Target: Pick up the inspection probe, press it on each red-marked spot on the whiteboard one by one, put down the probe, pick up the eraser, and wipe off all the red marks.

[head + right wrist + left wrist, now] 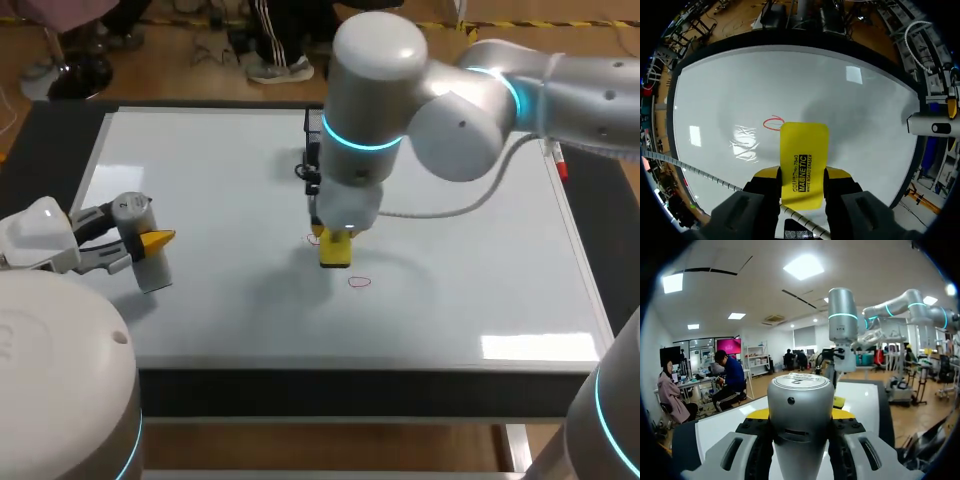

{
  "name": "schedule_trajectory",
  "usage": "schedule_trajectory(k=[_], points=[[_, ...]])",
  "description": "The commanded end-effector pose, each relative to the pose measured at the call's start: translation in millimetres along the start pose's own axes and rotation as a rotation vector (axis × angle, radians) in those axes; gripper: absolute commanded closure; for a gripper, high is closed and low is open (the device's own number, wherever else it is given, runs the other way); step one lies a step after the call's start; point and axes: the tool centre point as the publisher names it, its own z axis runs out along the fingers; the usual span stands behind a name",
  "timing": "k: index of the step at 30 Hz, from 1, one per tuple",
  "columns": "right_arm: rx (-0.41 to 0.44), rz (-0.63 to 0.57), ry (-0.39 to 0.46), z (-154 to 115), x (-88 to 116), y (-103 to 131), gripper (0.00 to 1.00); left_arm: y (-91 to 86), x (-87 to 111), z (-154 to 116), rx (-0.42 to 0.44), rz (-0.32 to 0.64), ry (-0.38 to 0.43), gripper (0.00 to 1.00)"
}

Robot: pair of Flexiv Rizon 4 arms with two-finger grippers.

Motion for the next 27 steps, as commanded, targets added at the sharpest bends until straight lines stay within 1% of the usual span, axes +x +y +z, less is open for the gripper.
schedule_trajectory(k=[1,5,11,17,27], points=[[-0.043,-0.013,0.055,18.8,-27.4,-13.3,1.00,-0.6,0.2,0.1,0.002,0.001,-0.001,1.00],[-0.051,-0.024,0.065,27.2,-39.4,-20.5,1.00,-0.6,0.2,0.1,0.002,0.001,-0.001,1.00],[-0.062,-0.027,0.052,37.2,-46.5,-31.8,1.00,-0.6,0.2,0.1,0.002,0.001,-0.001,1.00],[-0.073,-0.015,0.048,49.6,-46.4,-38.4,1.00,-0.6,0.2,0.1,0.002,0.001,-0.001,1.00],[-0.084,-0.004,0.038,61.8,-40.6,-45.1,1.00,-0.6,0.2,0.1,0.002,0.001,-0.001,1.00]])
